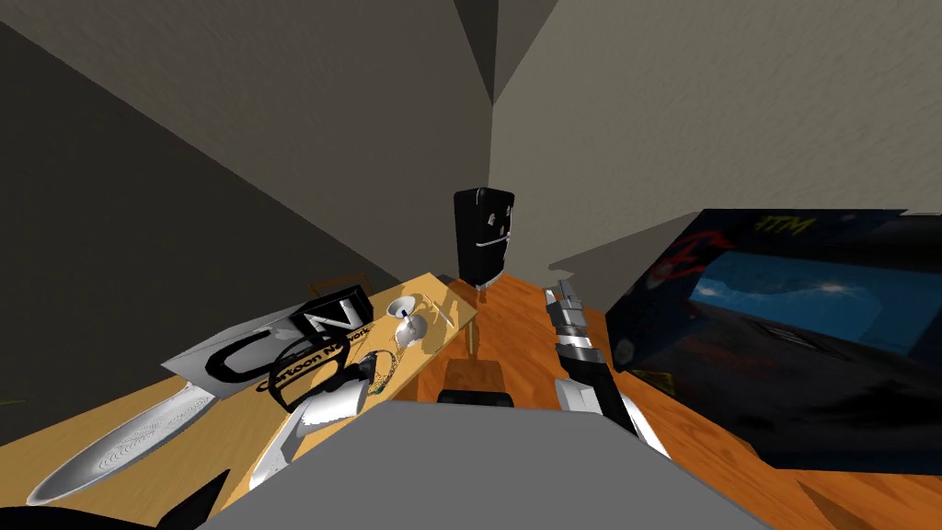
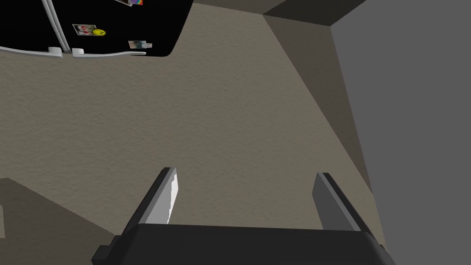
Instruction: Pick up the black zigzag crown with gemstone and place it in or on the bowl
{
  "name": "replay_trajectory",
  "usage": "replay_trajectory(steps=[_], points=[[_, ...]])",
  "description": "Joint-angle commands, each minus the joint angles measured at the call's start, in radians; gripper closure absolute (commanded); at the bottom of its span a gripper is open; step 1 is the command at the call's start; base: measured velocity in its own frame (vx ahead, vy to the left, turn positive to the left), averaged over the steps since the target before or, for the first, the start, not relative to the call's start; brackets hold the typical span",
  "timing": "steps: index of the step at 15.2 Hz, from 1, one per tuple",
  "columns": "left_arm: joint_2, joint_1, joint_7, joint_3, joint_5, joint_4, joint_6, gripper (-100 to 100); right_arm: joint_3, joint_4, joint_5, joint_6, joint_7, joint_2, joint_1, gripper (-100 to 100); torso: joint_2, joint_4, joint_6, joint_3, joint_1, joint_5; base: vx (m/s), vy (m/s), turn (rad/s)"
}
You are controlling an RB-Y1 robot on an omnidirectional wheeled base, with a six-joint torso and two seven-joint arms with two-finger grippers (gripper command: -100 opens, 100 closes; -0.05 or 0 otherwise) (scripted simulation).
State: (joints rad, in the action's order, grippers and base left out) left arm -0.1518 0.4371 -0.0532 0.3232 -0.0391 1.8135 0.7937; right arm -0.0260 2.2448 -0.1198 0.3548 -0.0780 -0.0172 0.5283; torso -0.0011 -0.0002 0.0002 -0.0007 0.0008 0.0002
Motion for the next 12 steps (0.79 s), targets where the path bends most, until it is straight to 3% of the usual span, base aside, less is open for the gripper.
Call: replay_trajectory(steps=[1, 7, 9, 12], points=[[0.0, 0.002, 0.004, 0.01, -0.006, -0.011, 0.044, -100, 0.0, 0.0, 0.0, 0.0, 0.0, 0.0, 0.0, 0, 0.0, 0.0, 0.0, 0.0, 0.0, 0.0, 0.008, 0.014, -0.123], [-0.002, -0.006, 0.017, 0.049, -0.021, -0.069, 0.154, -100, 0.0, 0.0, 0.0, 0.0, 0.0, 0.0, 0.0, 0, 0.0, 0.0, 0.0, 0.0, 0.0, 0.0, 0.005, 0.017, -0.11], [-0.002, -0.006, 0.017, 0.049, -0.021, -0.069, 0.171, -100, 0.0, 0.0, 0.0, 0.0, 0.0, 0.0, 0.0, 0, 0.0, 0.0, 0.0, 0.0, 0.0, 0.0, 0.005, 0.017, -0.07], [-0.004, -0.011, 0.024, 0.071, -0.03, -0.102, 0.244, -100, 0.0, 0.0, 0.0, 0.0, 0.0, 0.0, 0.0, 0, 0.0, 0.0, 0.0, 0.0, 0.0, 0.0, 0.006, 0.014, -0.099]])
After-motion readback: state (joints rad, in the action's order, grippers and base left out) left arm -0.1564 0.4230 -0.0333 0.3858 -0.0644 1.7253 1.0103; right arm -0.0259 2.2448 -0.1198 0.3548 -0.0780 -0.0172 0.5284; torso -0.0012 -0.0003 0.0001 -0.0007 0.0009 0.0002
